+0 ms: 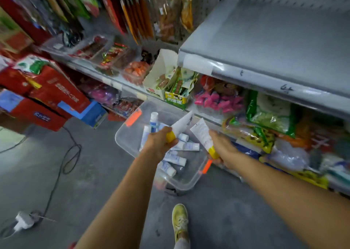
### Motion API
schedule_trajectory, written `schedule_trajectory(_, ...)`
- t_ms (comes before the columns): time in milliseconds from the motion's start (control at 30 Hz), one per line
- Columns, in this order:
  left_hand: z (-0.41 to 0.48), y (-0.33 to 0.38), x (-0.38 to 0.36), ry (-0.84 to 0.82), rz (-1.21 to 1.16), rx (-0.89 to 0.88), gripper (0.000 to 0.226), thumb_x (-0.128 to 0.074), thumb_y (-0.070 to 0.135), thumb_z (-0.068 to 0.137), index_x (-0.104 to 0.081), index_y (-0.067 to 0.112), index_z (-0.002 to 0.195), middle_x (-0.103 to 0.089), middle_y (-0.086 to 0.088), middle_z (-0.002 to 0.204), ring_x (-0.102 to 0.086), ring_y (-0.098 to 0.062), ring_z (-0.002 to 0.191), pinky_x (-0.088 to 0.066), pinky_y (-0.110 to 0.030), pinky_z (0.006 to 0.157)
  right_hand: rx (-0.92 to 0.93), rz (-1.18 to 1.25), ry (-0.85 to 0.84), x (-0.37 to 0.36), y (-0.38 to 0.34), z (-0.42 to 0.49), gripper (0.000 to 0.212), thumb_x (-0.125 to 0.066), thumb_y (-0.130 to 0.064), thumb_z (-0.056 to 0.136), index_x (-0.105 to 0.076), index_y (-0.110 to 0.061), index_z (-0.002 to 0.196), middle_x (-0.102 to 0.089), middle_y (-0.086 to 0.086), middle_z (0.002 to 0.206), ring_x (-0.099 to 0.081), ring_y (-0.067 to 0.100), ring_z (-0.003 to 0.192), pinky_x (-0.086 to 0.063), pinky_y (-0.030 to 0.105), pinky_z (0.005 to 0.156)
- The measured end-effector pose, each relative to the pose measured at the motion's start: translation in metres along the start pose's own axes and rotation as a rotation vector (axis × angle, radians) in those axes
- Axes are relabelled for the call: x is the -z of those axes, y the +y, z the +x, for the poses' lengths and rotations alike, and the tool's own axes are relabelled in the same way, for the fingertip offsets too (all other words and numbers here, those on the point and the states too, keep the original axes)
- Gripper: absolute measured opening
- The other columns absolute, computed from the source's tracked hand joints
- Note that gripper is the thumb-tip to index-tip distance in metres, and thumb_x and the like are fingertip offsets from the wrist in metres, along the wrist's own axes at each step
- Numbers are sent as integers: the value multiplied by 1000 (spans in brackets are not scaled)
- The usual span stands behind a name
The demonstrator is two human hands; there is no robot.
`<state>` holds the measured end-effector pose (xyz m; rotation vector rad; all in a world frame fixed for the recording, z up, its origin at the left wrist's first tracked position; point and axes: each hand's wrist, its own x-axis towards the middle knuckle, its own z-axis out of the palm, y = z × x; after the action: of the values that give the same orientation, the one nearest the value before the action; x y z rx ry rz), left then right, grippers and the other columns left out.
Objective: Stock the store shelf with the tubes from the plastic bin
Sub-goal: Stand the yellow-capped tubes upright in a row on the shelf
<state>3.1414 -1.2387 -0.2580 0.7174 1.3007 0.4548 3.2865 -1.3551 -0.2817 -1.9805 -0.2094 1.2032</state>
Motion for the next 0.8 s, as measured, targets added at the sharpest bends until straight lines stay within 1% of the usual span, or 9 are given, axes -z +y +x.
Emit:
schedule_trajectory(133, -93, -17, -38, -234, -266, 29, 19, -53, 10, 95, -52, -7, 86, -58, -20, 81, -62, -27, 73, -60, -30, 56, 118, 101, -31, 66, -2, -70, 30, -40, -33, 93, -59, -9, 91, -60, 19, 76, -54, 24, 50, -40, 21, 41)
schedule_trajectory(200, -138, -25, -59, -368, -259, 37, 21, -50, 8, 96, -50, -5, 80, -59, -16, 68, -65, -25, 66, -60, -33, 63, 206, 161, -48, 103, 0, -107, 23, -43, -28, 96, -56, -10, 89, -54, 14, 69, -50, 21, 46, -36, 19, 38)
schedule_trajectory(267, -176, -31, -80, -488, -177, 24, 17, -45, 4, 95, -47, -4, 80, -55, -16, 70, -63, -27, 73, -59, -39, 71, 267, 237, -85, 138, 3, -145, 18, -46, -27, 99, -53, -13, 91, -53, 13, 71, -48, 19, 44, -34, 17, 36)
schedule_trajectory(333, -210, -36, -104, -580, -97, 8, 11, -40, -1, 92, -47, -3, 84, -53, -18, 75, -59, -30, 81, -60, -44, 70, 304, 266, -109, 171, 8, -178, 18, -53, -29, 97, -52, -13, 105, -56, 12, 76, -50, 17, 44, -36, 18, 35)
schedule_trajectory(433, -254, -42, -145, -665, 3, -29, 19, -32, -6, 84, -49, -3, 91, -58, -20, 71, -58, -28, 73, -59, -40, 68, 411, 170, -35, 222, 12, -217, 40, -66, -30, 88, -49, -14, 121, -65, 9, 93, -60, 17, 63, -45, 24, 46)
schedule_trajectory(567, -313, -51, -198, -738, 141, -154, 37, -31, -6, 73, -54, -2, 103, -58, -13, 74, -57, -19, 59, -53, -30, 58, 525, -15, 33, 282, 19, -264, 47, -74, -36, 79, -58, -16, 119, -71, 9, 99, -69, 21, 75, -54, 31, 56)
schedule_trajectory(633, -340, -57, -220, -764, 165, -211, 44, -36, -6, 72, -58, 1, 110, -64, -14, 83, -59, -20, 61, -50, -30, 56, 569, -38, 107, 305, 21, -285, 49, -77, -36, 75, -57, -18, 117, -69, 6, 102, -69, 21, 81, -57, 40, 68)
schedule_trajectory(700, -363, -58, -237, -778, 162, -257, 49, -38, -7, 74, -55, 4, 118, -63, -17, 96, -59, -22, 66, -49, -31, 55, 608, -42, 184, 325, 20, -304, 52, -78, -34, 75, -51, -20, 116, -66, 1, 103, -67, 18, 84, -58, 39, 74)
schedule_trajectory(800, -390, -50, -259, -729, 186, -352, 45, -43, -9, 79, -47, 5, 121, -58, -17, 106, -58, -22, 75, -51, -33, 57, 645, 2, 215, 352, 14, -326, 52, -76, -32, 77, -43, -21, 116, -65, 6, 94, -64, 14, 61, -50, 30, 47)
